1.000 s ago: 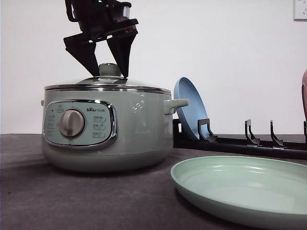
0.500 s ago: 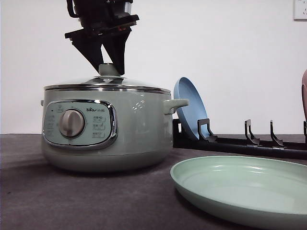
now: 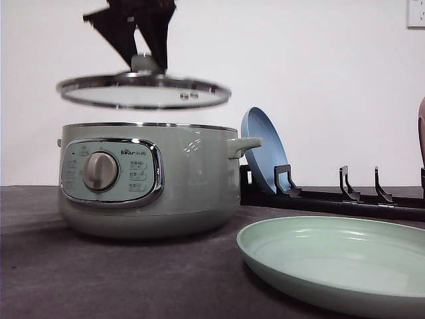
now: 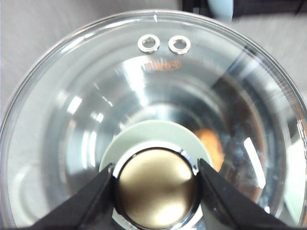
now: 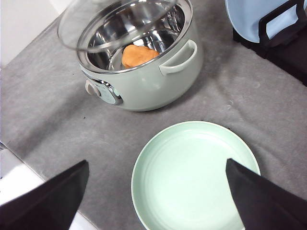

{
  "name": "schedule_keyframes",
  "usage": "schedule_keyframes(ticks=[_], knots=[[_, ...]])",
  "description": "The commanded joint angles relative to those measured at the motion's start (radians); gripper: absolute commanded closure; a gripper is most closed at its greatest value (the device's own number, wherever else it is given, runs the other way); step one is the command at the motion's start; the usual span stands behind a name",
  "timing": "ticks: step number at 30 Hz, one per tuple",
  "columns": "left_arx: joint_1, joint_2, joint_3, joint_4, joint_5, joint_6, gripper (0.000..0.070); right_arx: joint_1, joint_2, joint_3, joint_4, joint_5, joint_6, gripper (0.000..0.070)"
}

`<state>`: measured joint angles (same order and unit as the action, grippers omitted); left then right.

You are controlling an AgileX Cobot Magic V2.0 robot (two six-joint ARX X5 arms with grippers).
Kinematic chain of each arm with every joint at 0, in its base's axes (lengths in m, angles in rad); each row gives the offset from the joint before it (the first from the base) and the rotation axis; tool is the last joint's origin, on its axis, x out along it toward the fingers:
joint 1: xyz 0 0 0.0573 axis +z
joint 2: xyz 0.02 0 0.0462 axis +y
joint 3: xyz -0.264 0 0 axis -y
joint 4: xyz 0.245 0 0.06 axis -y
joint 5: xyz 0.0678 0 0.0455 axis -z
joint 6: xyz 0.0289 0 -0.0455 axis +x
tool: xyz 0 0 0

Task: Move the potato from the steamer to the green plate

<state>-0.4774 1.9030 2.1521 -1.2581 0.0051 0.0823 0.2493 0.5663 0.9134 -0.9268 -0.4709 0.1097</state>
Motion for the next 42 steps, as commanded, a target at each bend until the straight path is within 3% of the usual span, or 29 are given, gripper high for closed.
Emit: schedule_keyframes(ticks=[1, 13, 30, 34, 42], knots=[[-0.005, -0.001, 0.068, 0.002, 0.002, -0.016, 0.0691, 0.003, 0.005, 0.006, 0.006, 0.0, 0.012, 0.0121], [0.047, -0.065, 0.096, -0.03, 0.0, -0.006, 0.0691, 0.003, 0.005, 0.006, 0.014, 0.0, 0.011, 0.0121], [0.425, -0.1, 0.096, -0.056, -0.002, -0.016, 0.0691, 0.006, 0.017, 0.01, 0.038, -0.008, 0.032, 0.0121], [0.477, -0.1, 0.096, -0.057, -0.002, -0.021, 0.0691, 0.024, 0.072, 0.027, 0.083, -0.06, 0.041, 0.0122], [0.504, -0.1, 0.096, -0.058, -0.001, -0.023, 0.069, 0.125, 0.365, 0.173, 0.139, -0.061, 0.01, 0.0122]])
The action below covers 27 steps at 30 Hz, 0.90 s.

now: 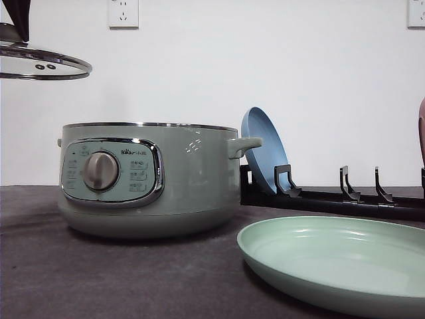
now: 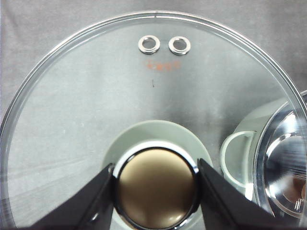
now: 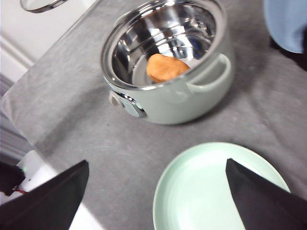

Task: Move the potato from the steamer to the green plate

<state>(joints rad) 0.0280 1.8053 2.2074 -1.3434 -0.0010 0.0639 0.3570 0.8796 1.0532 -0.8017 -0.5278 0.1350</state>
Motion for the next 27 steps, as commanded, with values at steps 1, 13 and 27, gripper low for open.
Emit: schedule_keyframes(ticks=[1, 13, 27], knots=[[-0.001, -0.002, 0.041, 0.027, 0.005, -0.005, 0.0691, 0.034, 0.098, 0.06, 0.016, -0.002, -0.025, 0.0122], [-0.002, -0.002, 0.041, 0.027, 0.005, -0.005, 0.069, 0.211, 0.758, 0.617, -0.063, 0.038, -0.188, 0.0122], [-0.001, -0.002, 0.041, 0.027, 0.005, -0.008, 0.069, 0.31, 1.188, 0.991, -0.106, 0.223, -0.432, 0.0122]])
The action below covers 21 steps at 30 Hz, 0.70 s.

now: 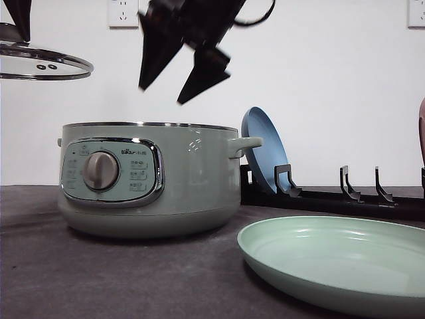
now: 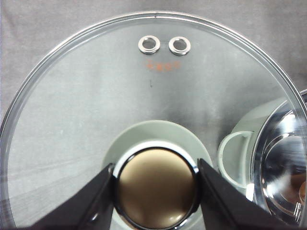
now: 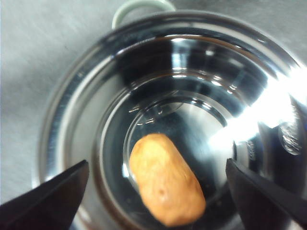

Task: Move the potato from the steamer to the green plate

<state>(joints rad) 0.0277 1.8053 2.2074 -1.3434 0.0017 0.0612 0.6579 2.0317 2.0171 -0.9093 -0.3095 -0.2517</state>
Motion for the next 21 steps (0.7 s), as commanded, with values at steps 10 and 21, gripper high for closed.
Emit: schedule_keyframes(ticks=[10, 21], knots=[[-0.001, -0.002, 0.041, 0.027, 0.002, -0.005, 0.0691, 0.022, 0.129, 0.027, -0.014, 0.069, -0.135, 0.0121], [-0.001, -0.002, 0.041, 0.022, 0.002, -0.005, 0.069, 0.027, 0.141, 0.027, -0.012, 0.067, -0.149, 0.0121]])
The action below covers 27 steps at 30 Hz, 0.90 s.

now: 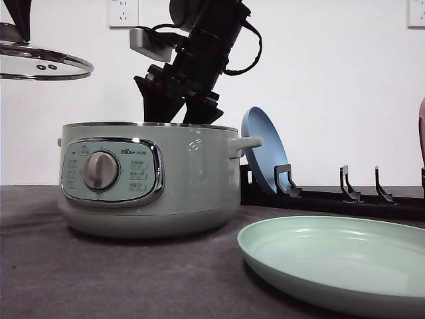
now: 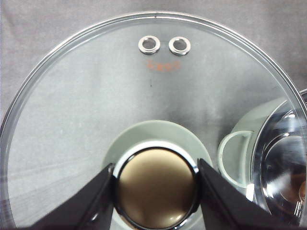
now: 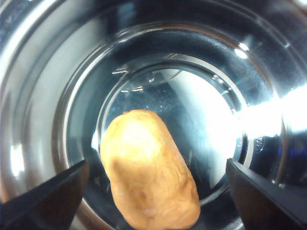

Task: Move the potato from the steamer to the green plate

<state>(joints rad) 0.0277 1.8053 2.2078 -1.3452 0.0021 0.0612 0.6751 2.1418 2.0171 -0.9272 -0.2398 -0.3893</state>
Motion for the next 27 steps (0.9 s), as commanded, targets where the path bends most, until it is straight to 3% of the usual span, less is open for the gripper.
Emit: schedule_keyframes(ticks=[1, 23, 25, 27], knots=[[-0.001, -0.002, 0.041, 0.024, 0.002, -0.005, 0.0691, 0.01, 0.031, 0.027, 0.005, -0.003, -0.011, 0.0121], [-0.001, -0.002, 0.041, 0.016, 0.002, -0.005, 0.0691, 0.017, 0.102, 0.027, 0.003, -0.025, -0.001, 0.0127], [-0.001, -0.002, 0.041, 0.015, 0.002, -0.005, 0.069, 0.016, 0.108, 0.027, 0.004, -0.023, 0.003, 0.0183], [-0.001, -0.002, 0.041, 0.015, 0.002, -0.005, 0.069, 0.016, 0.108, 0.027, 0.008, -0.022, 0.011, 0.0284]])
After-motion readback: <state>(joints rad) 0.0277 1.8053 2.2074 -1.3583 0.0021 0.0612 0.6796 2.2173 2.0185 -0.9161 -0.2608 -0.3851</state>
